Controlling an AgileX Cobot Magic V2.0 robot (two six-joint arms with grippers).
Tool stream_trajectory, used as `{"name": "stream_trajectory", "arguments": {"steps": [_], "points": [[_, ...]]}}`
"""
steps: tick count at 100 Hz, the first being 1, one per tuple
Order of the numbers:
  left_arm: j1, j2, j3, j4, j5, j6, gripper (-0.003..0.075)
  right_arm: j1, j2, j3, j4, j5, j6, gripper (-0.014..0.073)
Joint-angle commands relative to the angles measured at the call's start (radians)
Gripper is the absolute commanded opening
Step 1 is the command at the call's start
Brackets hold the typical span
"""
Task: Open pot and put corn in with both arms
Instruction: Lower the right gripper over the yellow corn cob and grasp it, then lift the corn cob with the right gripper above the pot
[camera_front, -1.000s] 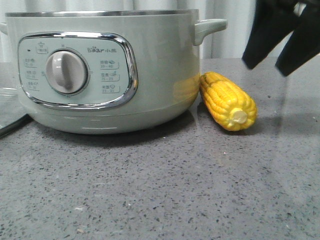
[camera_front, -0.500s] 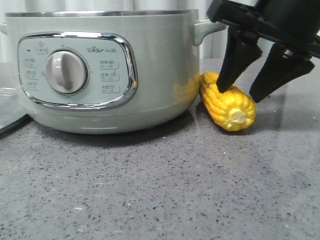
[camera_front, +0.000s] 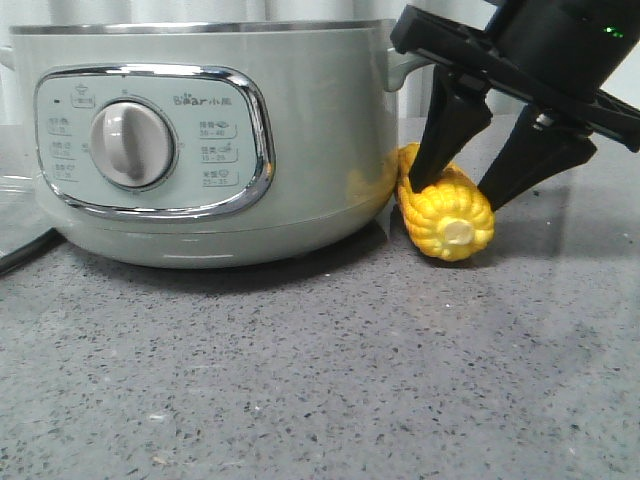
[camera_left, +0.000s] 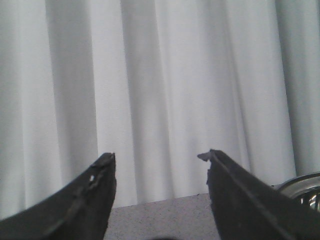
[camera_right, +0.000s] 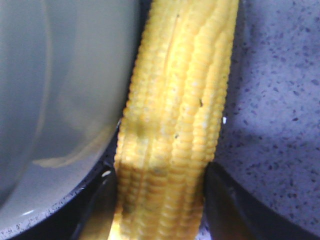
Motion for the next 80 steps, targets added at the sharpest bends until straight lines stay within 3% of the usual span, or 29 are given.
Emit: {"name": "stream_trajectory", "arguments": {"steps": [1, 33, 80], "points": [[0.0, 0.0, -0.035, -0.004, -0.064, -0.009, 0.0368, -0.003, 0.0, -0.021, -0.003, -0.019, -0.009, 0.0265], [0.0, 0.0, -0.035, -0.004, -0.064, -0.009, 0.0368, -0.003, -0.001, -0.021, -0.017, -0.006, -0.009, -0.0026], [0.0, 0.0, -0.035, -0.004, -0.064, -0.009, 0.0368, -0.118, -0.14, -0.021, -0.062, 0.066, -0.009, -0.0045]]}}
